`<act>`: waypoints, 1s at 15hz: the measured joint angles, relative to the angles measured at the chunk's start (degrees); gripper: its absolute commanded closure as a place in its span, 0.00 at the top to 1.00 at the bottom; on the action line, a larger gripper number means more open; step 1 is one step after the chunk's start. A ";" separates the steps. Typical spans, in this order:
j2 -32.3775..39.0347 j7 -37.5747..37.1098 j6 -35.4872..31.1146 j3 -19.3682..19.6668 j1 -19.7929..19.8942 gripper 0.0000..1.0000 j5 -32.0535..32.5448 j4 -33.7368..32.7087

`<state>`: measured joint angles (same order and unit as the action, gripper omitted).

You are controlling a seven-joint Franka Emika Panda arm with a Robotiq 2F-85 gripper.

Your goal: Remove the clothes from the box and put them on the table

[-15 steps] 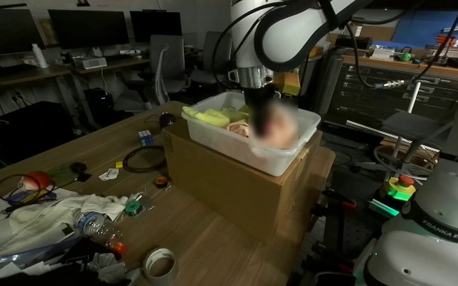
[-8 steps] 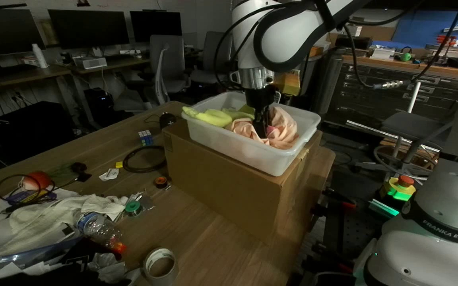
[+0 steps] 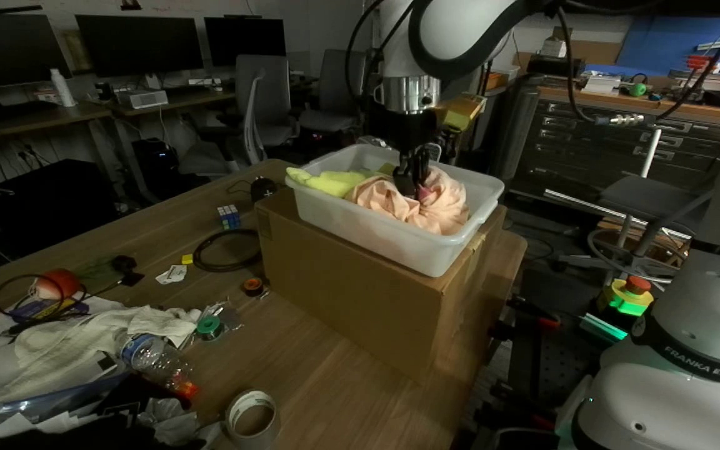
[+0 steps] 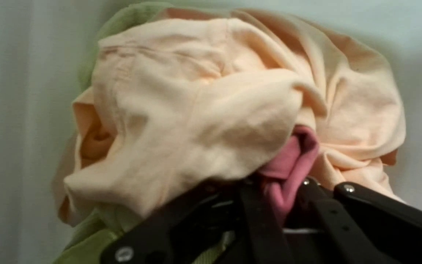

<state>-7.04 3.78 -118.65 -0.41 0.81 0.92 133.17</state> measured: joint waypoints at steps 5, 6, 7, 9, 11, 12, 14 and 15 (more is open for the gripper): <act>-9.92 -8.33 0.37 -0.09 -0.04 0.13 -0.86 -0.05; -12.64 -10.20 0.62 -0.41 -0.08 0.13 -1.01 -0.10; -15.56 -12.29 0.89 -0.95 -0.12 0.13 -1.07 -0.22; -20.94 -16.69 1.26 -2.64 -0.19 0.13 -1.08 -0.64; -26.01 -21.51 1.25 -5.23 -0.21 0.13 -1.08 -1.22; -28.16 -24.00 1.21 -6.61 -0.20 0.13 -1.08 -1.60; -31.68 -28.72 0.86 -9.45 -0.12 0.12 -1.08 -2.52; -32.96 -30.54 0.54 -10.83 -0.02 0.12 -1.01 -2.98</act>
<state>-40.00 -26.76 -118.11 -11.24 0.79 -0.09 130.19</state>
